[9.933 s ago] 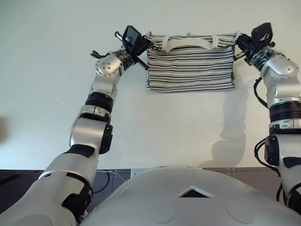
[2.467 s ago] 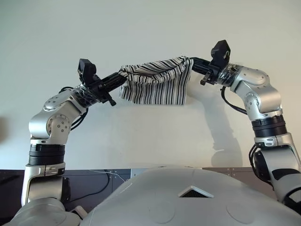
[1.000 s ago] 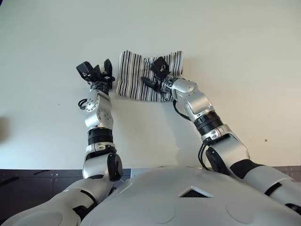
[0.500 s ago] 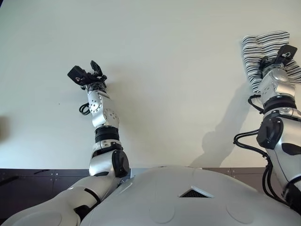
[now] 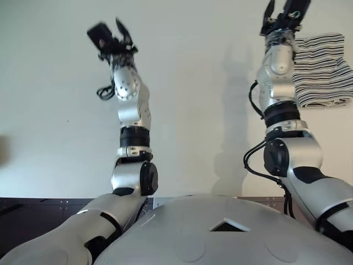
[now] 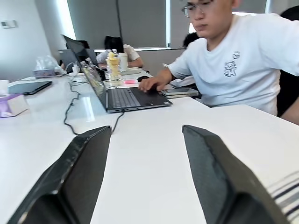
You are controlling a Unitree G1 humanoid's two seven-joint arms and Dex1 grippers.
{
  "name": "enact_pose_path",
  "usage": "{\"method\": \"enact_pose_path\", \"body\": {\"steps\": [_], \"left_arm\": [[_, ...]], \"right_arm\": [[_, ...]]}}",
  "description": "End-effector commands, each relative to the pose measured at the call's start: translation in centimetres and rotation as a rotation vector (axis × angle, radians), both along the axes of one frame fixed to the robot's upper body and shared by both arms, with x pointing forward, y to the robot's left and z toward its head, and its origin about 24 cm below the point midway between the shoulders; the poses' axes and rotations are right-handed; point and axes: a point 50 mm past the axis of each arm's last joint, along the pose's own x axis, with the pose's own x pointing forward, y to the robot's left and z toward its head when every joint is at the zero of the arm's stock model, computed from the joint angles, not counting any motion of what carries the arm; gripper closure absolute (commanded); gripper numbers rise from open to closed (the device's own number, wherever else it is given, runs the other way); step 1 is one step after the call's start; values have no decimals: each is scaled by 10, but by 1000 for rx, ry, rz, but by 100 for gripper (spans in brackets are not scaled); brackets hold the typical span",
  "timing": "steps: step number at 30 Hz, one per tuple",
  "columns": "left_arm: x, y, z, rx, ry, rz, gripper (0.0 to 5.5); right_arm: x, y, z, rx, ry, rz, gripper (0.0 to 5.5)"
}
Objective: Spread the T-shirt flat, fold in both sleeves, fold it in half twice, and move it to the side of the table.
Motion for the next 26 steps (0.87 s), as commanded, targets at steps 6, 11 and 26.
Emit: {"method": "enact_pose_path", "body": {"steps": [6,11,26], "left_arm": [[-8,-46,20,193,-69,-207,145],[0,-36,29,150,-55,-191,142],[-8,-21,29,137,-6,-228,192]], "right_arm": [[-14,36,12,90,-34,59,271],[-17,57,25,86,-82,106,244],[-25,75,27,83,-92,118,185]]}}
